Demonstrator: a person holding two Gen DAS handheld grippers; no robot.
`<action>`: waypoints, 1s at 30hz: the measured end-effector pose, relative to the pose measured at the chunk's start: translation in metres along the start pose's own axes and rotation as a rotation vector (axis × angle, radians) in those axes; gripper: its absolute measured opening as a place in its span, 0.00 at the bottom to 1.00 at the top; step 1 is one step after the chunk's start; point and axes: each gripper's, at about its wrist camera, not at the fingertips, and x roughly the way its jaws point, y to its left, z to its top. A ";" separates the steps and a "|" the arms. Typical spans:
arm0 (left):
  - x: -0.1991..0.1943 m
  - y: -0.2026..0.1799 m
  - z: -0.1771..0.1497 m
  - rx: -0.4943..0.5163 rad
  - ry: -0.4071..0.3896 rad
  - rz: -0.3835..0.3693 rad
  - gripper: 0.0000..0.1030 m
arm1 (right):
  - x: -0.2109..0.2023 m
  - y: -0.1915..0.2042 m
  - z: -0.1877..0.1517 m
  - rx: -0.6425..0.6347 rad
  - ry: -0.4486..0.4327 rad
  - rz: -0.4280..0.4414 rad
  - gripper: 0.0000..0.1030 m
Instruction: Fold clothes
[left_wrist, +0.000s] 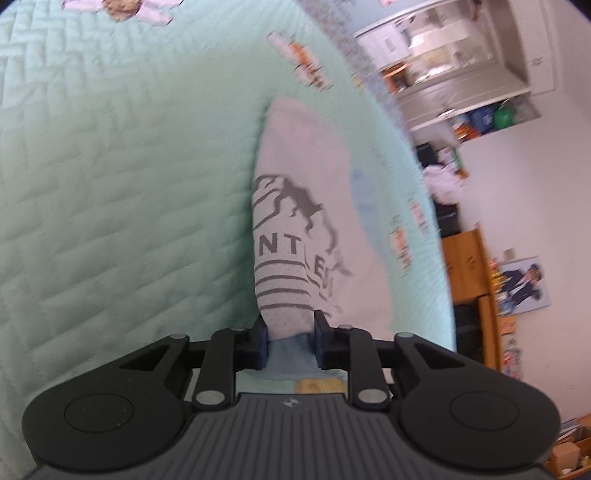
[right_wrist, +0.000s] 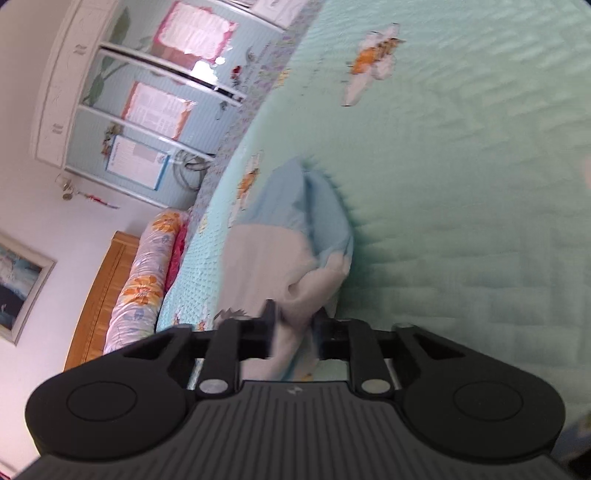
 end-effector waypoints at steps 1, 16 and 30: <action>0.002 0.004 0.000 -0.009 0.009 0.010 0.31 | 0.001 -0.008 0.000 0.031 0.001 0.004 0.54; 0.020 -0.026 0.005 0.073 0.016 0.056 0.58 | 0.049 0.023 -0.008 -0.126 0.060 0.014 0.54; -0.030 -0.061 -0.018 0.190 -0.091 -0.064 0.20 | -0.012 0.066 -0.011 -0.228 0.015 0.079 0.15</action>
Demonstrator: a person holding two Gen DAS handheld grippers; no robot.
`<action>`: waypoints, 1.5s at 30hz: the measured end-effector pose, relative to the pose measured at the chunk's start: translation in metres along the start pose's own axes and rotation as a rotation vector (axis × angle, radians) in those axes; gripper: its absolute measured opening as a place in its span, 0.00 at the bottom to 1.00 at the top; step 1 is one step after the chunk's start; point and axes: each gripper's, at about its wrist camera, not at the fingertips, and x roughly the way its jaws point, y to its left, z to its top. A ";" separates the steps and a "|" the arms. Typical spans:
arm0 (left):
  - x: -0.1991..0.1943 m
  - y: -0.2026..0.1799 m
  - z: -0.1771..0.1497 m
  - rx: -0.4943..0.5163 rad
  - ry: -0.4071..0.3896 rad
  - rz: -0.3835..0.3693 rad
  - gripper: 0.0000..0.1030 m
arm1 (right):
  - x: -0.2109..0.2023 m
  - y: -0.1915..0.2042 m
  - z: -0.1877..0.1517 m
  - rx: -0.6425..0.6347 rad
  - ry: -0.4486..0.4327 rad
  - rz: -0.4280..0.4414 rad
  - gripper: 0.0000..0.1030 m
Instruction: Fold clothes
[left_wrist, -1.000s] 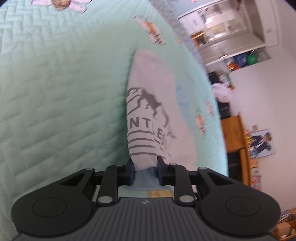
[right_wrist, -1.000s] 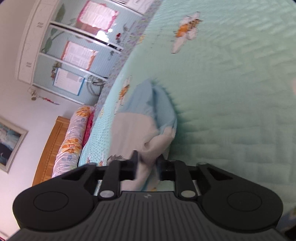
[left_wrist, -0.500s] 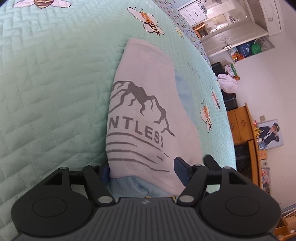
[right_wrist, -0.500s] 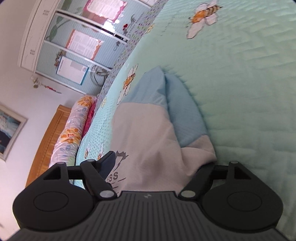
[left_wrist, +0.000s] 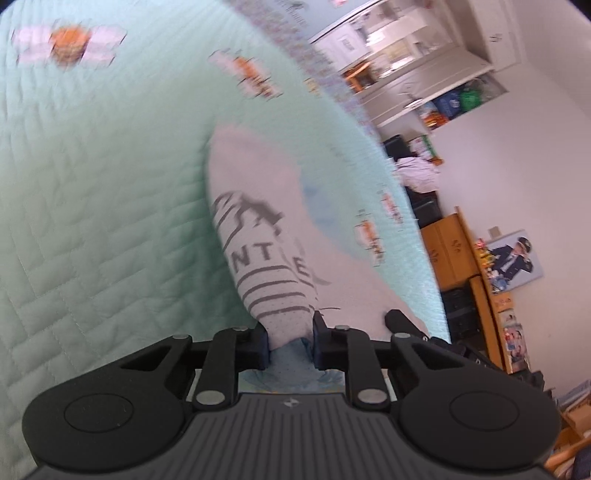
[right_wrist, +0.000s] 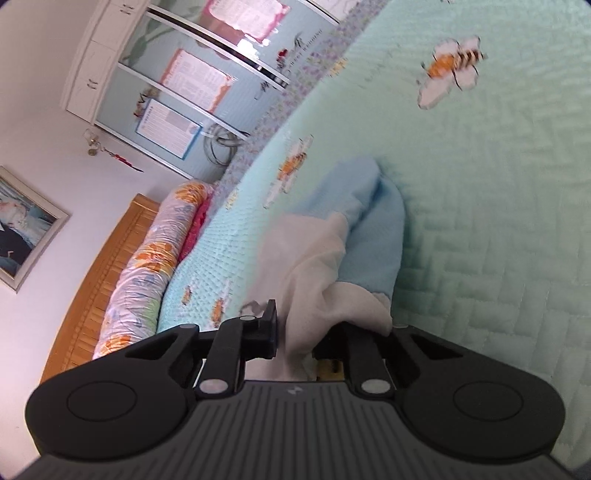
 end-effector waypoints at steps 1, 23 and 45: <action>-0.010 -0.010 0.000 0.022 -0.020 -0.013 0.20 | -0.008 0.008 0.003 -0.007 -0.011 0.011 0.15; 0.033 0.008 0.115 -0.142 -0.039 0.178 0.33 | 0.057 0.017 0.116 0.214 -0.018 0.024 0.51; -0.018 0.052 -0.009 -0.070 0.018 0.157 0.49 | 0.026 0.040 -0.050 -0.519 0.069 -0.217 0.55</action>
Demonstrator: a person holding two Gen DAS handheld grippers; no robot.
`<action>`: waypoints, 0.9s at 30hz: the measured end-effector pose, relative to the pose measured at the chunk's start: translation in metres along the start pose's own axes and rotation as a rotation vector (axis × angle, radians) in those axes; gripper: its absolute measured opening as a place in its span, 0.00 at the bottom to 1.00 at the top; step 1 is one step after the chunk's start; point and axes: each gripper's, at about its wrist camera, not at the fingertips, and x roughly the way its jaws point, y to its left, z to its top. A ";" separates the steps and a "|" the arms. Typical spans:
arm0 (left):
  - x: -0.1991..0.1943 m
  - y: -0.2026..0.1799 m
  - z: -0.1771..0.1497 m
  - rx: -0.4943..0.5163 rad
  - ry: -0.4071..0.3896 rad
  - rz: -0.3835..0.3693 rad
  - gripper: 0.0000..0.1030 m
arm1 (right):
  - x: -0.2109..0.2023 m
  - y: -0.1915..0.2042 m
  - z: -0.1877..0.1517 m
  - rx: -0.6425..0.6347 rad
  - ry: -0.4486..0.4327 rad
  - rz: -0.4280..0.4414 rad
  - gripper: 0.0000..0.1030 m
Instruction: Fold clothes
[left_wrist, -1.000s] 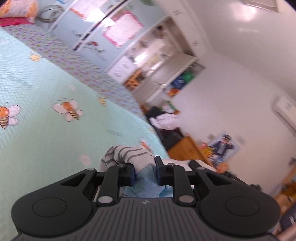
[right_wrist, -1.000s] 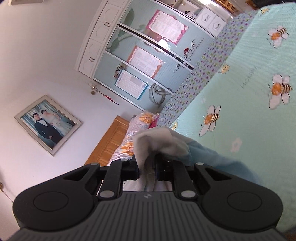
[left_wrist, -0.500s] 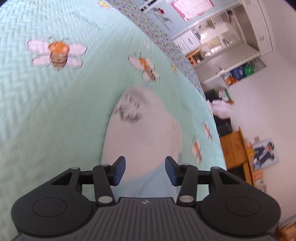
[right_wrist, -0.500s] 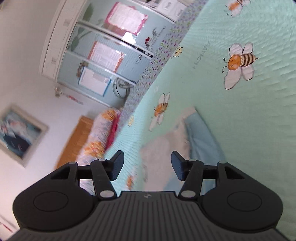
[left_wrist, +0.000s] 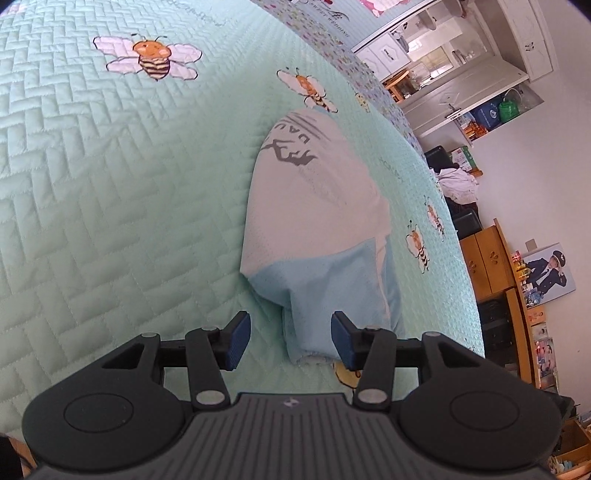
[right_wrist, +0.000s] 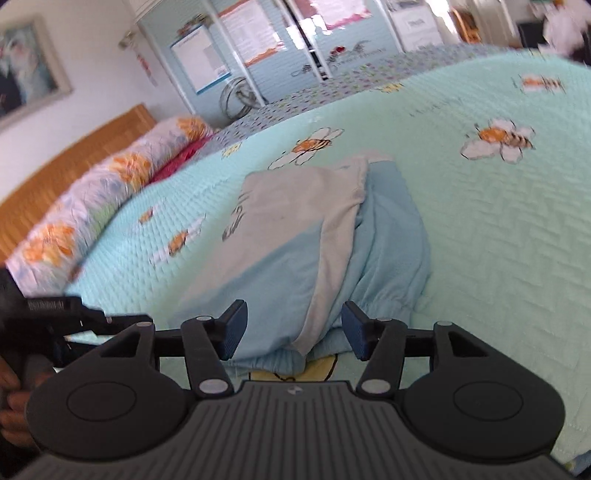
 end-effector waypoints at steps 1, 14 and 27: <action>0.001 0.000 -0.001 0.001 0.005 0.001 0.49 | 0.003 0.005 -0.002 -0.033 0.002 -0.016 0.55; 0.012 -0.015 -0.012 0.080 0.049 0.028 0.49 | 0.014 -0.002 0.003 -0.023 0.019 -0.032 0.02; 0.016 -0.050 -0.024 0.228 0.077 0.002 0.51 | -0.003 -0.029 -0.007 0.138 0.040 0.063 0.37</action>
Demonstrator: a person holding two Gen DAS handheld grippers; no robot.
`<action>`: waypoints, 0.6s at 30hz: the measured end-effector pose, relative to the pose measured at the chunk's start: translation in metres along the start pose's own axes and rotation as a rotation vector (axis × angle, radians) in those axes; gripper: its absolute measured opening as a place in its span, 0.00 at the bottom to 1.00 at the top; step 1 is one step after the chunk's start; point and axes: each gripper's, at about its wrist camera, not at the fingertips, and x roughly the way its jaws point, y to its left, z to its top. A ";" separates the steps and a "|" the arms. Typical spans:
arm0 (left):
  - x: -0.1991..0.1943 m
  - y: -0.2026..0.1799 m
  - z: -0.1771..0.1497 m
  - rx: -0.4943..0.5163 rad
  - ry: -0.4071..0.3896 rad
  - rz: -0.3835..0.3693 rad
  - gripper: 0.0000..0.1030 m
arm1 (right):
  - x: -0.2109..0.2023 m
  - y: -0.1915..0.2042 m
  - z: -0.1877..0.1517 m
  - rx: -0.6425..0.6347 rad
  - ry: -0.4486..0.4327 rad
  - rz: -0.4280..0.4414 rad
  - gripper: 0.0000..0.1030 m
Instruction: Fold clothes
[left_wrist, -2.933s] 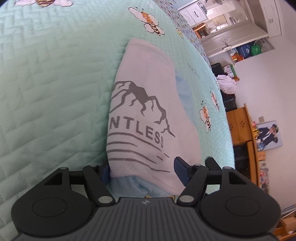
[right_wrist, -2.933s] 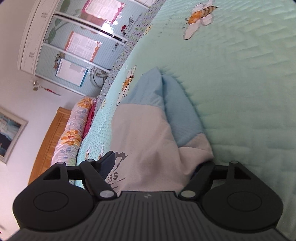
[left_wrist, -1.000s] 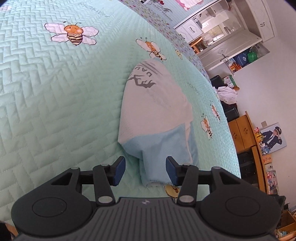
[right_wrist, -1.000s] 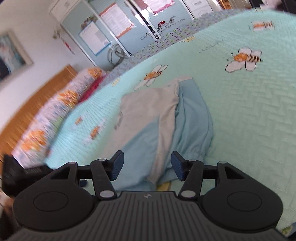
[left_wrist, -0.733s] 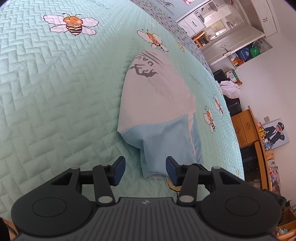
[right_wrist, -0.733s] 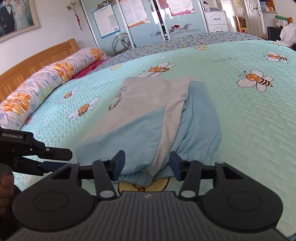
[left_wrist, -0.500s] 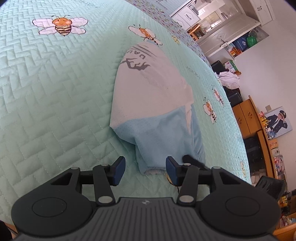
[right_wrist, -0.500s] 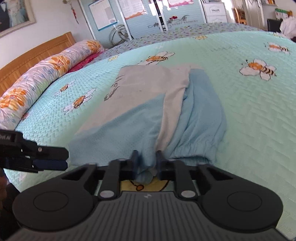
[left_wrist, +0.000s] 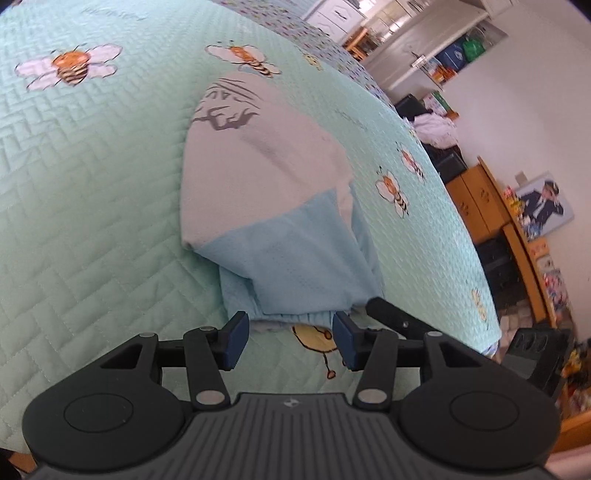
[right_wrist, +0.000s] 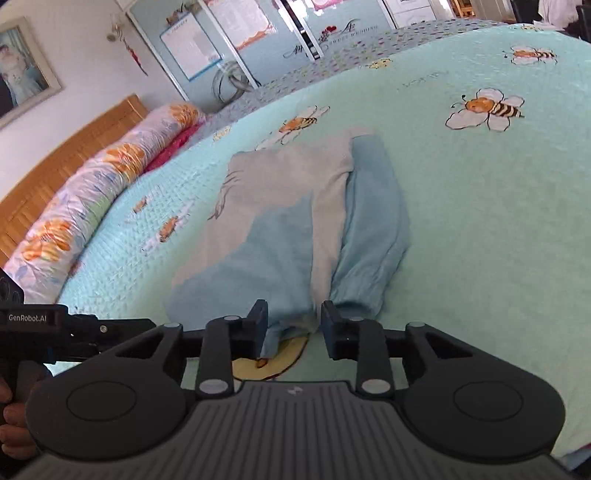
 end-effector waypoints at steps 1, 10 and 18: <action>0.000 -0.002 0.000 0.016 0.001 0.008 0.51 | 0.000 0.000 -0.001 0.019 -0.007 0.019 0.39; 0.006 -0.003 0.000 0.009 0.017 0.043 0.52 | 0.014 -0.031 -0.003 0.363 0.054 0.208 0.47; -0.003 0.000 0.006 0.011 -0.020 0.053 0.52 | 0.002 -0.045 0.001 0.492 0.031 0.234 0.49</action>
